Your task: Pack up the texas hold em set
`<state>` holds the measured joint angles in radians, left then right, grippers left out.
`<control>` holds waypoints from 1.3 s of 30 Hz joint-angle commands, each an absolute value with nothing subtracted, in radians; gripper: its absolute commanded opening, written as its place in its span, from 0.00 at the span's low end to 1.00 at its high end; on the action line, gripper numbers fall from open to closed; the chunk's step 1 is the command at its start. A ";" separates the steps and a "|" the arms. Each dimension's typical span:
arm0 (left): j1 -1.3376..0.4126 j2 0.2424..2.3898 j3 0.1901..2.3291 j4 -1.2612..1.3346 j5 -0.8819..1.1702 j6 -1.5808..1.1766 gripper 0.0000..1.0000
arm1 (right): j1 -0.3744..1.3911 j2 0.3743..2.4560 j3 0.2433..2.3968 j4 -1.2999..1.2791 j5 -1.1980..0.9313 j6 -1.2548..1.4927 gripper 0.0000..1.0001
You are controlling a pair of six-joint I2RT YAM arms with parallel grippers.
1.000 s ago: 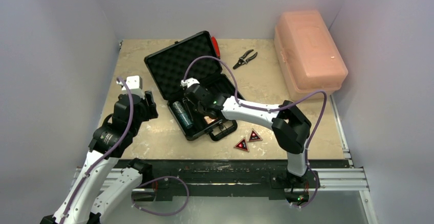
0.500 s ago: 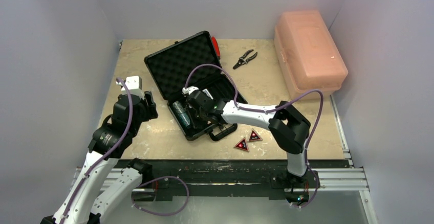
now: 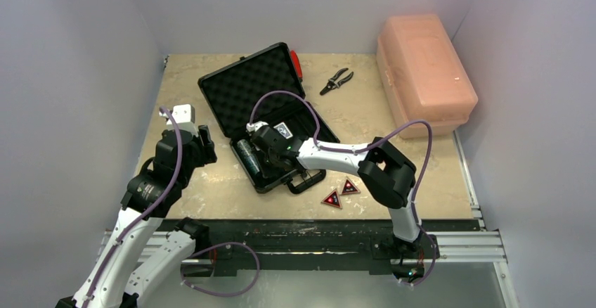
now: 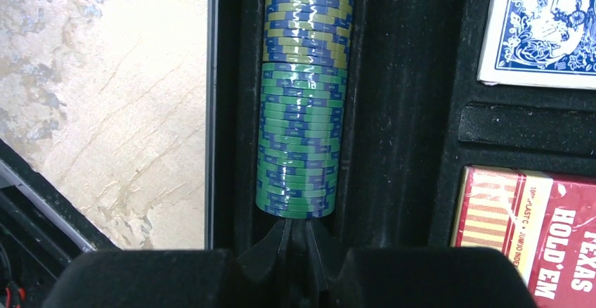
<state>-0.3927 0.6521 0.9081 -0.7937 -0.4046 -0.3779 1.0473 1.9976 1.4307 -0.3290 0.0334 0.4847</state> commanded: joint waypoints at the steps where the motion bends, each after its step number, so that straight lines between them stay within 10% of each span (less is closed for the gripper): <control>1: -0.383 0.647 0.940 -0.768 -0.409 -0.365 0.57 | 1.053 2.005 1.502 -0.303 0.036 0.474 0.15; 39: -0.383 0.650 0.931 -0.756 -0.423 -0.364 0.56 | 1.052 1.720 1.467 -0.437 0.211 0.451 0.35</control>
<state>-0.3927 0.6506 0.9081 -0.7925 -0.4263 -0.3775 1.0573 1.7958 1.5051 -0.4026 0.1337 0.4545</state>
